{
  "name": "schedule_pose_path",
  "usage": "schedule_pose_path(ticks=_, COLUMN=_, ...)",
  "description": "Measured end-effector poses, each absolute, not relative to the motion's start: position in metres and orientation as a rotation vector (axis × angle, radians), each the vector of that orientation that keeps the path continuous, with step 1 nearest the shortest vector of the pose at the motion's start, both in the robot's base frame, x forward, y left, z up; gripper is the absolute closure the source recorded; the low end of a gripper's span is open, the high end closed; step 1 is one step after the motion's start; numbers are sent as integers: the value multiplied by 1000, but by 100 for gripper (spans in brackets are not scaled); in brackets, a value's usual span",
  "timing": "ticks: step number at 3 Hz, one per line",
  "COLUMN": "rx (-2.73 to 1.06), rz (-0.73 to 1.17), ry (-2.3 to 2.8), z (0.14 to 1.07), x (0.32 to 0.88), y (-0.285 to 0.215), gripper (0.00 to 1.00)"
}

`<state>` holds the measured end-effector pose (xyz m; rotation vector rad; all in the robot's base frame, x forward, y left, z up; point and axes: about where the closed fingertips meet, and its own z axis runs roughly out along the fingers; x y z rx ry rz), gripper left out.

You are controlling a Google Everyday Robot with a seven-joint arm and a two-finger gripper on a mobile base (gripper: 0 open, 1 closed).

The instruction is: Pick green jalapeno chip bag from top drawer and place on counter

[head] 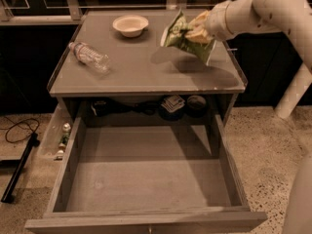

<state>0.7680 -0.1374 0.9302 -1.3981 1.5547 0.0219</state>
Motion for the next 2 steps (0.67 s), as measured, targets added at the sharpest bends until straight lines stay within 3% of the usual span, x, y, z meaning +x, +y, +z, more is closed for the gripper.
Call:
schedule_pose_path(ticks=1, rx=-1348, rz=47, ry=1684, z=907, x=762, y=-142, gripper=100)
schedule_pose_path(ticks=2, rx=-1338, rz=64, ry=1698, z=903, x=761, y=-141, gripper=81)
